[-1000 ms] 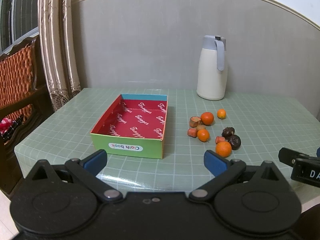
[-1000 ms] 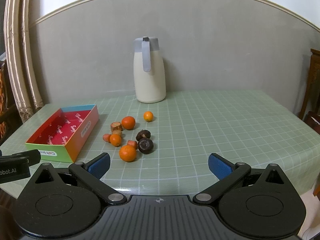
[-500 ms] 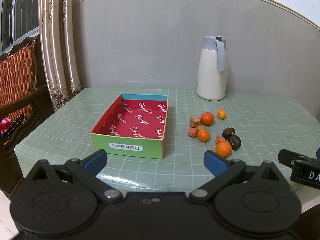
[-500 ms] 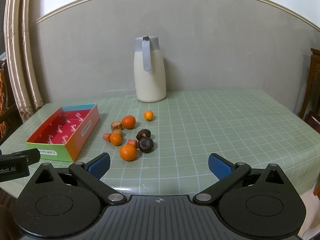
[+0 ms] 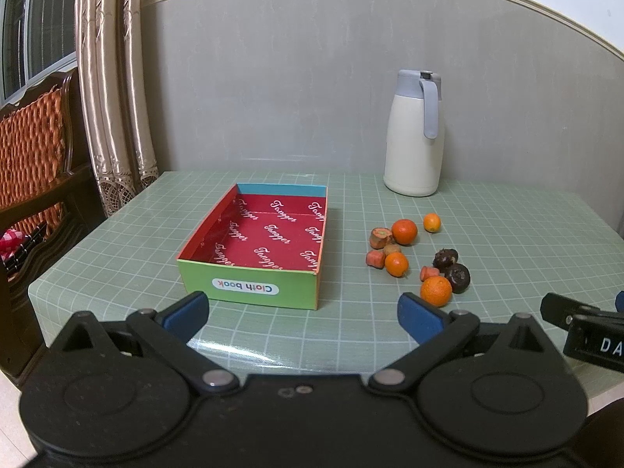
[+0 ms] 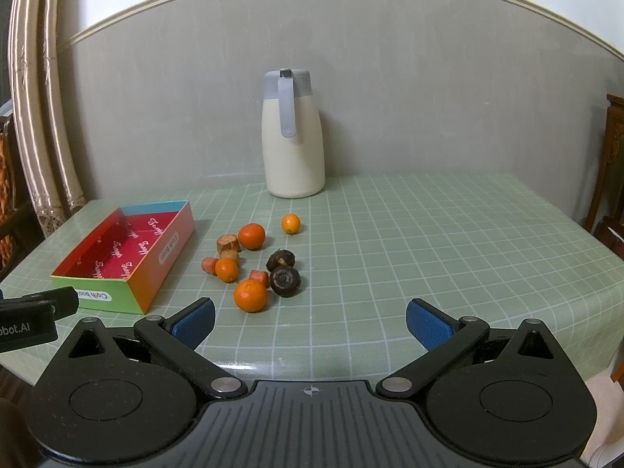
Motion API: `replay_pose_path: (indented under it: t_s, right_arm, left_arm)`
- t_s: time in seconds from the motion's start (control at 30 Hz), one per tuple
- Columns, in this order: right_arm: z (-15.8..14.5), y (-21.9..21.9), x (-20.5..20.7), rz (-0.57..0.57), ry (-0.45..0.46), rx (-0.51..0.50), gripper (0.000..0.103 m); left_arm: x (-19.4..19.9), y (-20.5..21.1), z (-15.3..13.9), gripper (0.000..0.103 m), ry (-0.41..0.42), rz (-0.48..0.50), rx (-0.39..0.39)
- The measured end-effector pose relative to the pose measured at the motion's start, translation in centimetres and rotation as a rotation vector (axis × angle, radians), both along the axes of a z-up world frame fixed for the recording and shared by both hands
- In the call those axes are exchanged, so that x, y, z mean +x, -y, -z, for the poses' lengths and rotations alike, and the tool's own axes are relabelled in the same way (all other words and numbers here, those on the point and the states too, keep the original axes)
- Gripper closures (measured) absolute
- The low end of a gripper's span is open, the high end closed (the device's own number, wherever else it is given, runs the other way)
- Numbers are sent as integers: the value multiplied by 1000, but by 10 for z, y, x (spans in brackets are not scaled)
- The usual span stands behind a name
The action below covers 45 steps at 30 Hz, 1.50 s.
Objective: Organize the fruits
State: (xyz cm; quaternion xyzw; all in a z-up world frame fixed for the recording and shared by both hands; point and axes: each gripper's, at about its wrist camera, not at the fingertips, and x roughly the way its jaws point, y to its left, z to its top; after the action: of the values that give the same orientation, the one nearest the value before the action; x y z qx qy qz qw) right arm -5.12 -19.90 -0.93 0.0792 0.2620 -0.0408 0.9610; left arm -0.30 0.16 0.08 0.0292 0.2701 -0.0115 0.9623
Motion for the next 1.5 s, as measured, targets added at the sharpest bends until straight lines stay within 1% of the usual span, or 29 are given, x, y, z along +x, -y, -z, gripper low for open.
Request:
replay_pose_path:
  t_s: [0.7, 1.07, 1.17, 1.33, 1.4, 1.5]
  right_arm:
    - [2, 3, 2, 2, -4, 2, 0]
    - [8, 12, 6, 23, 0, 14, 0]
    - [11, 16, 8, 40, 4, 4, 0]
    - [18, 26, 13, 74, -2, -6, 0]
    - [21, 32, 15, 92, 0, -4, 0]
    - [26, 42, 17, 134, 21, -10, 0]
  left_arm:
    - [0, 0, 1, 6, 0, 1, -1]
    - [6, 9, 5, 6, 1, 25, 28]
    - [9, 13, 7, 6, -2, 36, 36]
    - [16, 22, 15, 6, -14, 77, 64]
    - [20, 29, 21, 6, -14, 116, 82]
    - [24, 44, 31, 6, 0, 196, 130]
